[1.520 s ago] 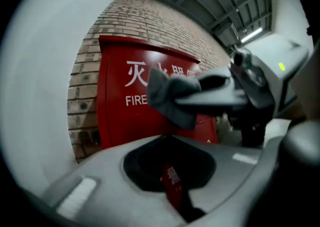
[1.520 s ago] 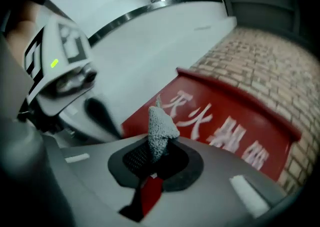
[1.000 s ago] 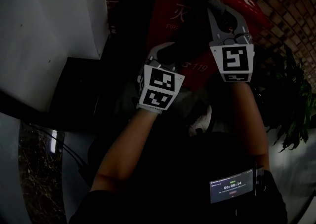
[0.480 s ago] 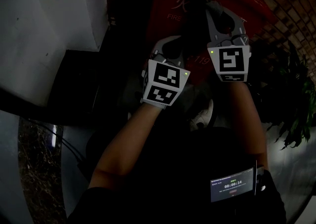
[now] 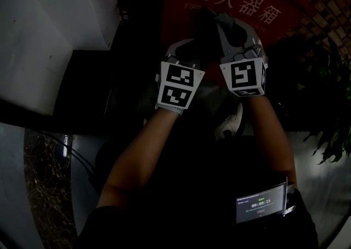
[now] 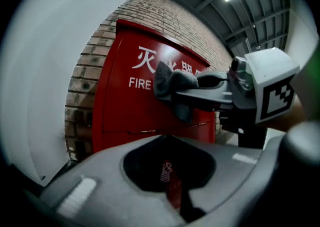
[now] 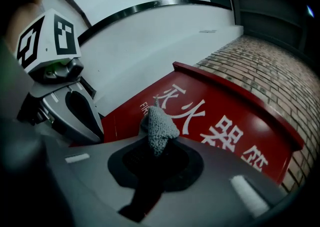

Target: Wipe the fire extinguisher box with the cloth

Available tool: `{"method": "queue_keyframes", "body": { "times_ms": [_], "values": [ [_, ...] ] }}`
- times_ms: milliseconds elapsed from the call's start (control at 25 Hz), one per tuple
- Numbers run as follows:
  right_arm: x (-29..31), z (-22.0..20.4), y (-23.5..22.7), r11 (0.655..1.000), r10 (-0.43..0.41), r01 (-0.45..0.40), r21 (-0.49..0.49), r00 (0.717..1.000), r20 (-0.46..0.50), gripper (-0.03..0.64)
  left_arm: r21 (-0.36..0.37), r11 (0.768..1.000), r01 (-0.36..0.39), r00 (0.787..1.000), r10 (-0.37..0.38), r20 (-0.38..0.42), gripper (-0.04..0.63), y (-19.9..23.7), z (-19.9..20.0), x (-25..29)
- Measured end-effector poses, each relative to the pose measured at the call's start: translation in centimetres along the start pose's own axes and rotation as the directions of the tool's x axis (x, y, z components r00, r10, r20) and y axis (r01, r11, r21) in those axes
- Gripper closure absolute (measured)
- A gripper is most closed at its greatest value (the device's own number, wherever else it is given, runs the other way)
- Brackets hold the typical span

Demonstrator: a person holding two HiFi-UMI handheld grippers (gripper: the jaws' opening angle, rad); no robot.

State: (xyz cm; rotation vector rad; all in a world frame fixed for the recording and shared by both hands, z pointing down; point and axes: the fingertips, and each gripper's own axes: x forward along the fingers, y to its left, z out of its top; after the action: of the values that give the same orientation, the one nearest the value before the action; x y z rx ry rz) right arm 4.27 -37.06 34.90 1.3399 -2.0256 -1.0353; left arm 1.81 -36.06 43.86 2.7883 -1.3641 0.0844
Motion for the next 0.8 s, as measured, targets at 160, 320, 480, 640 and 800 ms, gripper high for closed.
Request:
{"method": "queue_keyframes", "body": {
  "times_ms": [160,320,480,640,800],
  "values": [
    [-0.1,-2.2,2.8,0.998,0.044,-0.042,0.045,0.999,-0.025,0.589,0.000,1.000,0.000,0.999,0.000,-0.039,0.594,0.0,-1.7,0.3],
    [0.0,-4.8,6.1,0.993,0.106,-0.102,0.065,0.993,-0.058,0.589,-0.011,1.000,-0.009,0.998,0.009,-0.066,0.594,0.0,-3.5,0.7],
    [0.0,-6.8,8.7,0.987,0.150,-0.146,0.061,0.986,-0.074,0.589,-0.037,0.999,-0.019,0.993,0.014,-0.116,0.594,0.3,-5.8,1.1],
    [0.1,-8.2,10.3,0.983,0.174,-0.168,0.078,0.981,-0.083,0.589,-0.078,0.997,-0.016,0.988,0.004,-0.152,0.594,0.4,-7.1,1.4],
    [-0.1,-9.6,12.4,0.975,0.203,-0.192,0.112,0.974,-0.096,0.589,-0.100,0.995,-0.004,0.982,-0.015,-0.191,0.594,0.1,-8.7,1.2]
  ]
}}
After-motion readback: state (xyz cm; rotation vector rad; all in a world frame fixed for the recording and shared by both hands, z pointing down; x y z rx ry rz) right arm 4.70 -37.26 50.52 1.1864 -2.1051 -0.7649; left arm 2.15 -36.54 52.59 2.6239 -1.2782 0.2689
